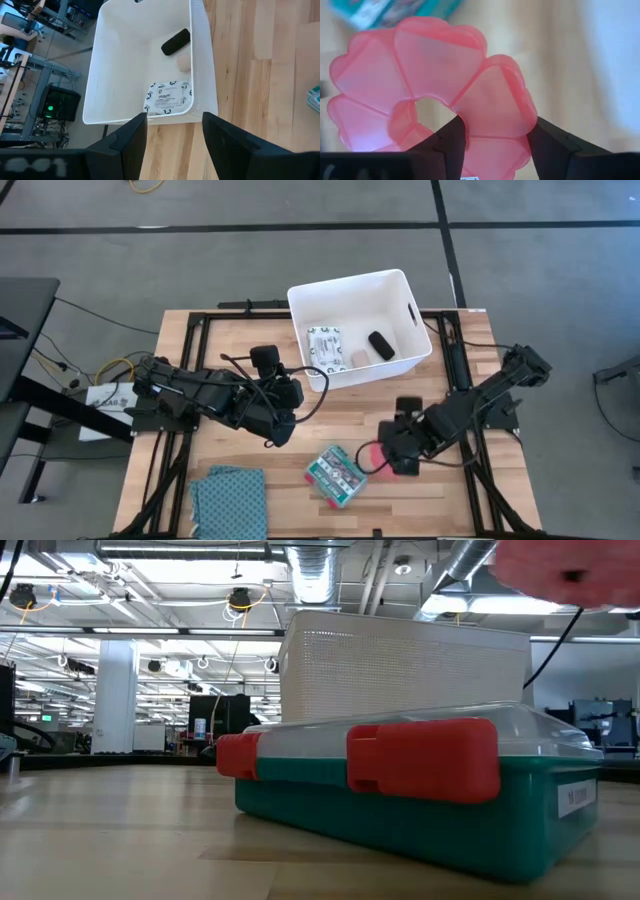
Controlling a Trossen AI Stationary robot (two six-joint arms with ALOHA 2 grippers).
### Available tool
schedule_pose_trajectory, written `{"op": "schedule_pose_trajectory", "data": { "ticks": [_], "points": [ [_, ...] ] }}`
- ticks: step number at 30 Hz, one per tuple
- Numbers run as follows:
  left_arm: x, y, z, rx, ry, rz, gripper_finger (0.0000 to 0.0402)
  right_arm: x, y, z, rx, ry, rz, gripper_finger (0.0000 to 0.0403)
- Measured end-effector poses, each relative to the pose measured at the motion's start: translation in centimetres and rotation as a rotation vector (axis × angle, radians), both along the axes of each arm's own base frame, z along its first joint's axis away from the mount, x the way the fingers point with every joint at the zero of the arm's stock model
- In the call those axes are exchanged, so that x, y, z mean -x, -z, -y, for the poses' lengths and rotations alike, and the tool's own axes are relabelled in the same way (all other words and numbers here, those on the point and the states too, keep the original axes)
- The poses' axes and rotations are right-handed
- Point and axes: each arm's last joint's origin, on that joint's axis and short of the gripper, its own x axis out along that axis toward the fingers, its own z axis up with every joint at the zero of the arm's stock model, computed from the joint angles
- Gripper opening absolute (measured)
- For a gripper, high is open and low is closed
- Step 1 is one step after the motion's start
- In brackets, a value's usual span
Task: Pick & place medical supplies in basket/bin
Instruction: Put the red pill organizer into the white bin
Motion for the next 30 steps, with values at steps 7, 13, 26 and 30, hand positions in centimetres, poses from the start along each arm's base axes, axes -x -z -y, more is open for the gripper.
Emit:
{"op": "schedule_pose_trajectory", "data": {
  "ticks": [7, 13, 26, 30],
  "points": [
    [0.0, 0.0, 0.0, -0.002, 0.001, -0.001, 0.0182, -0.2, -6.0, 4.2, 0.251, 0.061, 0.070, 0.0172],
    [0.0, 0.0, 0.0, -0.003, 0.002, -0.001, 0.0182, -1.8, -9.6, 9.6, 0.543, 0.104, 0.262, 0.0175],
    [0.0, 0.0, 0.0, -0.002, 0.003, -0.003, 0.0182, -4.8, -6.4, 28.0, 0.513, 0.936, 0.299, 0.0176],
    [0.0, 0.0, 0.0, -0.004, 0.003, -0.004, 0.0182, -6.5, -2.2, 31.6, 0.389, 0.967, 0.160, 0.0180]
  ]
}}
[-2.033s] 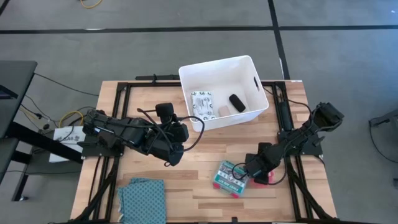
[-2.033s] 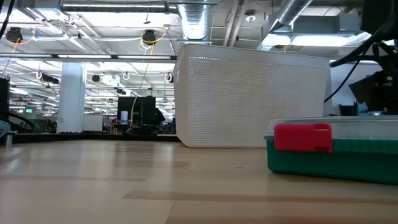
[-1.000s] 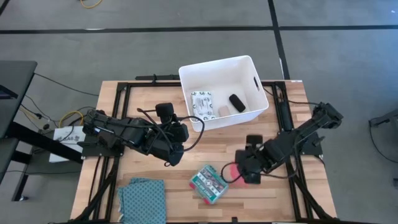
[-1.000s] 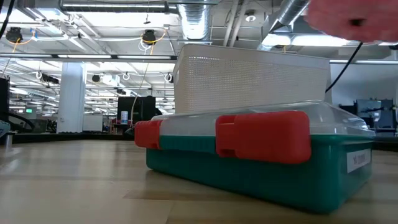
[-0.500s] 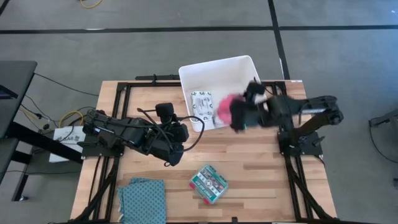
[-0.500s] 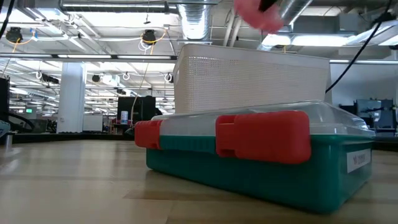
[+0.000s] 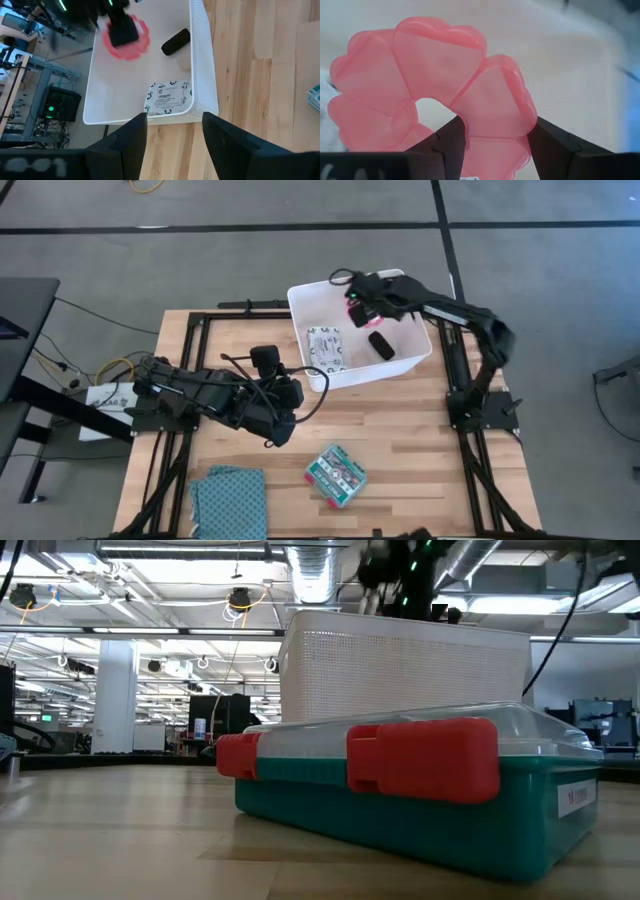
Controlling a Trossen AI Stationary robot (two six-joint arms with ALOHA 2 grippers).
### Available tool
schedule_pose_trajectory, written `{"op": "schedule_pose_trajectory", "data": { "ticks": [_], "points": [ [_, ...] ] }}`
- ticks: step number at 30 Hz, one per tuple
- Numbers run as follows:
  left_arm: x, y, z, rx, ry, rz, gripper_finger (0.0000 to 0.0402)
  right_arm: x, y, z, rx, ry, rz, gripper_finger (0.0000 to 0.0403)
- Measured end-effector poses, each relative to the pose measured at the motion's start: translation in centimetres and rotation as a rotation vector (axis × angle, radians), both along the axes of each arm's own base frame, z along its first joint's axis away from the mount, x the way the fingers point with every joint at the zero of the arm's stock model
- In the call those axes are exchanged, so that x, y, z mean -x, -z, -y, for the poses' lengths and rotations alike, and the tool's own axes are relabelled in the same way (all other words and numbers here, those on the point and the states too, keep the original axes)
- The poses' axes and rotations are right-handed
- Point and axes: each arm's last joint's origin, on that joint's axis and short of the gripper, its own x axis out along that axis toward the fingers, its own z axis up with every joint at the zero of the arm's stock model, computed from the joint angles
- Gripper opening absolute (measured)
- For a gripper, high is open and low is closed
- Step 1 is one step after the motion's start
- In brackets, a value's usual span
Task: Pick & place medical supplies in basket/bin
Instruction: Put the red pill organizer into the white bin, then put the green first aid kit into the white bin
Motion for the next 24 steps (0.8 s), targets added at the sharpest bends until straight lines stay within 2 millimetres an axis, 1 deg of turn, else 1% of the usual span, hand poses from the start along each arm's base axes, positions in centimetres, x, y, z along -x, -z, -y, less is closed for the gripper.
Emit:
{"op": "schedule_pose_trajectory", "data": {
  "ticks": [3, 6, 8, 10, 12, 16, 20, 22, 24],
  "points": [
    [0.0, 0.0, 0.0, 0.000, 0.000, 0.000, 0.0182, -1.4, 3.6, 1.6, -0.047, 0.006, -0.111, 0.0179],
    [0.0, 0.0, 0.0, -0.010, 0.011, -0.010, 0.0182, -2.3, 6.6, 2.8, -0.088, -0.007, -0.206, 0.0179],
    [0.0, 0.0, 0.0, -0.014, 0.016, -0.015, 0.0182, -2.6, 8.1, 3.4, -0.112, -0.006, -0.249, 0.0184],
    [0.0, 0.0, 0.0, -0.016, 0.018, -0.017, 0.0182, -2.7, 9.0, 3.8, -0.129, -0.003, -0.275, 0.0192],
    [0.0, 0.0, 0.0, -0.022, 0.025, -0.024, 0.0182, -2.7, 9.4, 4.1, -0.136, 0.001, -0.281, 0.0201],
    [0.0, 0.0, 0.0, -0.031, 0.035, -0.034, 0.0182, -2.4, 9.4, 4.4, -0.156, 0.001, -0.274, 0.0219],
    [0.0, 0.0, 0.0, -0.031, 0.035, -0.034, 0.0182, -1.8, 8.3, 4.1, -0.188, -0.018, -0.275, 0.0232],
    [0.0, 0.0, 0.0, -0.031, 0.036, -0.034, 0.0182, -1.4, 8.1, 3.7, -0.229, -0.039, -0.298, 0.0236],
    [0.0, 0.0, 0.0, -0.031, 0.036, -0.034, 0.0182, -1.4, 7.8, 3.4, -0.233, -0.050, -0.307, 0.0238]
  ]
}}
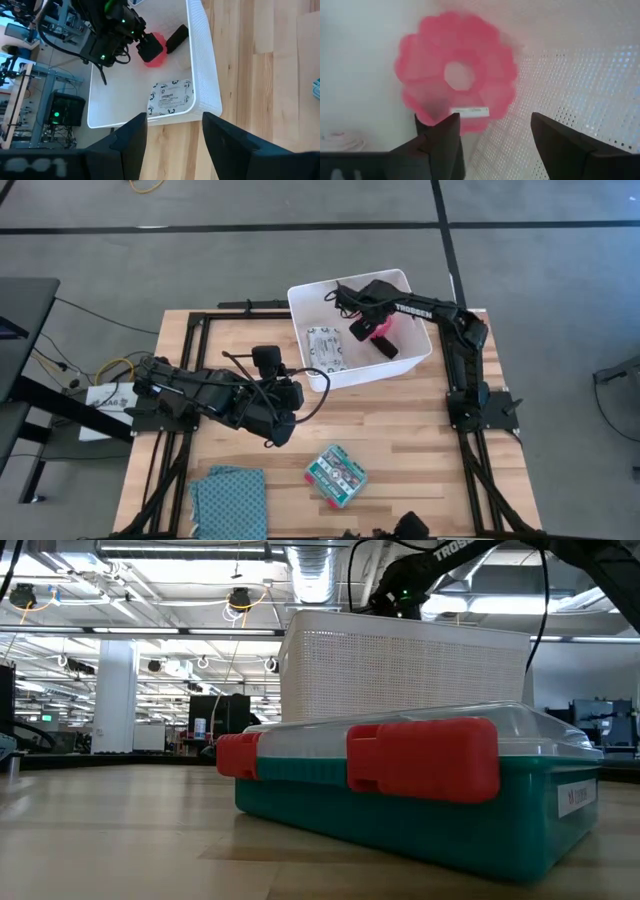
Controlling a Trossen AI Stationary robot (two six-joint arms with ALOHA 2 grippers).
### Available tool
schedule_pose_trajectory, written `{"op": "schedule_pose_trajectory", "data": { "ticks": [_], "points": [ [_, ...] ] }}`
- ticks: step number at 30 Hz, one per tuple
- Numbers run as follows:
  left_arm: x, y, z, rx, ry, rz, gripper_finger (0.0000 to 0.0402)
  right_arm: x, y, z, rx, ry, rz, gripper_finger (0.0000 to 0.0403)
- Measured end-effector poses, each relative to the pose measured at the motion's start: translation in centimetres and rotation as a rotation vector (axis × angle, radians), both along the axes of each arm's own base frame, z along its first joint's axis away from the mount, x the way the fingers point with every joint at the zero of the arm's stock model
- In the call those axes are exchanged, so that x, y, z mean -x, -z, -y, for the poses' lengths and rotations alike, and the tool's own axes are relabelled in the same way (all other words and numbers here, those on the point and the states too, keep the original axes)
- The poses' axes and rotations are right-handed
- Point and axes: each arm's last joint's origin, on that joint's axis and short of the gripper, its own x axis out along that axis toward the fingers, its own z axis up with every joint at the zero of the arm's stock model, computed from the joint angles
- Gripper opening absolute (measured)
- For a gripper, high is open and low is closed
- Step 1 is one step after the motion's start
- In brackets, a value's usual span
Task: Pick & place medical supplies in basket/bin
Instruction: Put the green first aid kit into the white bin
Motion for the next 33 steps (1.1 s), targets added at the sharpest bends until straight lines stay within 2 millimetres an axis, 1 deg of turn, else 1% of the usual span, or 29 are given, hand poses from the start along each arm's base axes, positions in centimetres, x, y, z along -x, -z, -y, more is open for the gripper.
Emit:
{"op": "schedule_pose_trajectory", "data": {
  "ticks": [5, 7, 10, 14, 17, 20, 23, 26, 28, 30, 33],
  "points": [
    [0.0, 0.0, 0.0, 0.000, 0.000, 0.000, 0.0182, 0.6, -1.5, -1.4, -0.019, -0.038, -0.034, 0.0239],
    [0.0, 0.0, -0.1, -0.001, -0.003, 0.000, 0.0182, 0.7, -2.7, -2.3, -0.008, -0.067, -0.016, 0.0239],
    [0.0, 0.0, -0.1, 0.000, -0.004, 0.001, 0.0182, 0.8, -5.8, -3.7, 0.037, -0.101, 0.062, 0.0239],
    [0.0, 0.0, -0.1, 0.001, -0.003, 0.000, 0.0182, 1.3, -11.1, -6.4, 0.120, -0.163, 0.221, 0.0239],
    [0.0, 0.0, -0.1, 0.006, -0.007, 0.003, 0.0182, 2.2, -14.7, -9.1, 0.163, -0.221, 0.344, 0.0239],
    [0.0, 0.1, 0.0, 0.036, 0.004, -0.006, 0.0182, 3.3, -17.0, -12.4, 0.169, -0.276, 0.452, 0.0240],
    [0.0, 0.3, 0.2, 0.105, 0.046, -0.045, 0.0182, 4.4, -18.5, -15.9, 0.125, -0.377, 0.514, 0.0240],
    [-0.1, 0.7, 0.7, 0.181, 0.096, -0.095, 0.0182, 5.6, -19.2, -18.9, 0.085, -0.422, 0.550, 0.0240],
    [-0.1, 1.3, 1.4, 0.205, 0.158, -0.156, 0.0182, 6.4, -19.4, -20.6, 0.059, -0.447, 0.556, 0.0240],
    [-0.1, 2.4, 2.4, 0.221, 0.259, -0.247, 0.0182, 7.0, -19.5, -22.1, 0.034, -0.463, 0.559, 0.0240],
    [-0.3, 4.7, 4.6, 0.273, 0.410, -0.334, 0.0182, 7.6, -19.3, -24.3, -0.001, -0.492, 0.546, 0.0240]
  ]
}}
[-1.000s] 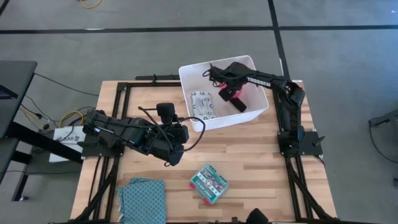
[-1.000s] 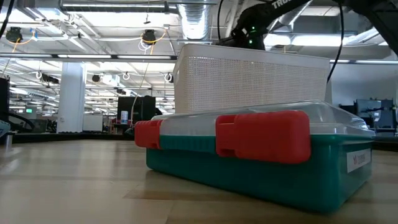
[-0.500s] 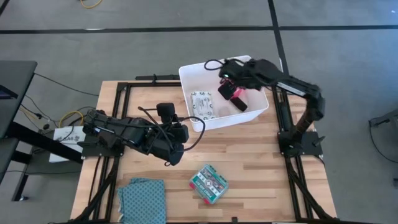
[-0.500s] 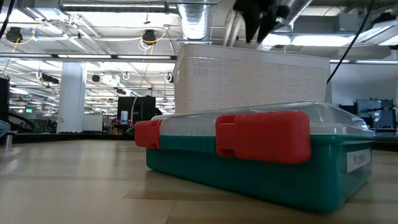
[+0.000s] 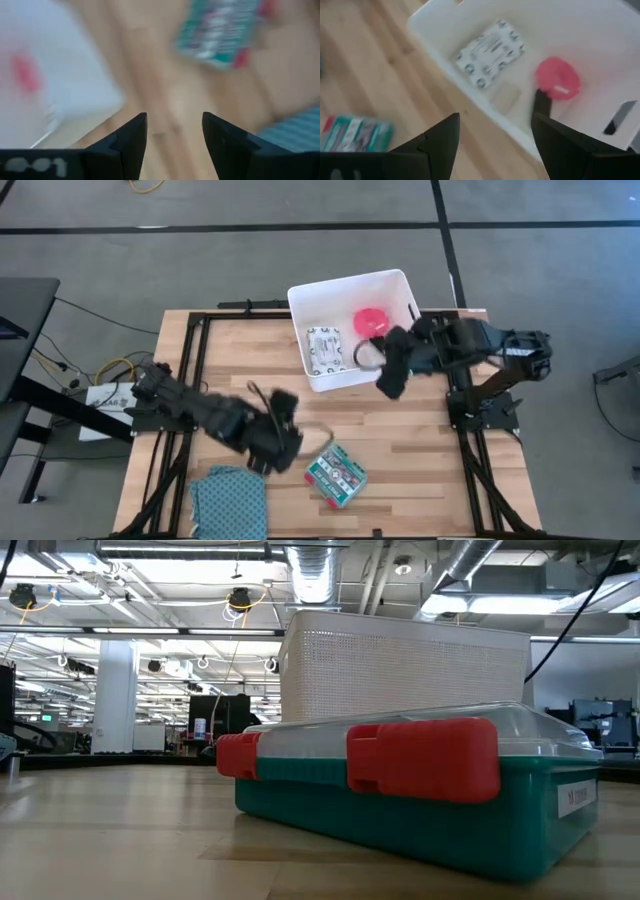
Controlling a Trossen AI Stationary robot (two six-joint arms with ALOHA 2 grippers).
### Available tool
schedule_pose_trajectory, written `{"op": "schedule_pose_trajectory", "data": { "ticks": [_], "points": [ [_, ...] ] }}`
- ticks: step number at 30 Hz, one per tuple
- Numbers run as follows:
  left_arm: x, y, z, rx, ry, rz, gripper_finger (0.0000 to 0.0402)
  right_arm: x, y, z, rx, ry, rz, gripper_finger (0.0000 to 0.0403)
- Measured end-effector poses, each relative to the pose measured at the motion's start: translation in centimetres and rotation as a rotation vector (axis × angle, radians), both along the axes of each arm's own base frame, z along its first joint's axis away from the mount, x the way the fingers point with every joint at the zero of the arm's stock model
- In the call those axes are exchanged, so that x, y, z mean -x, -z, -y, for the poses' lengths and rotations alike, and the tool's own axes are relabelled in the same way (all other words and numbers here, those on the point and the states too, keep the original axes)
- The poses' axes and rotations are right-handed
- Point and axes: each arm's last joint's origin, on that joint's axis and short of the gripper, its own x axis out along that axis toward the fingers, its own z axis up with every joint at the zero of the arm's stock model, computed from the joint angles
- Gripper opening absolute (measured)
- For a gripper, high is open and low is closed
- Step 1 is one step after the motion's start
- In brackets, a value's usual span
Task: Pick & place medical supplies in basket/bin
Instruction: Put the green first aid kit into the white bin
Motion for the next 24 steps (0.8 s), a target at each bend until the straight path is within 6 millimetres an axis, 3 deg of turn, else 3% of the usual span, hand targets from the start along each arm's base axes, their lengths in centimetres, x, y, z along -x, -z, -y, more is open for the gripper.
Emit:
{"op": "schedule_pose_trajectory", "data": {
  "ticks": [5, 11, 18, 24],
  "points": [
    [-0.5, 4.8, 3.7, 0.077, 0.217, -0.052, 0.0182, -0.3, 0.6, -3.3, 0.002, -0.109, -0.017, 0.0240],
    [-1.1, 8.9, 6.5, 0.132, 0.320, 0.063, 0.0182, -0.9, 1.7, -5.8, 0.027, -0.209, -0.068, 0.0240],
    [-2.4, 13.3, 7.3, 0.254, 0.313, 0.232, 0.0182, -2.0, 2.8, -6.8, 0.059, -0.256, -0.123, 0.0240],
    [-2.9, 15.7, 7.1, 0.353, 0.320, 0.334, 0.0181, -2.4, 3.1, -6.7, 0.072, -0.257, -0.138, 0.0240]
  ]
}}
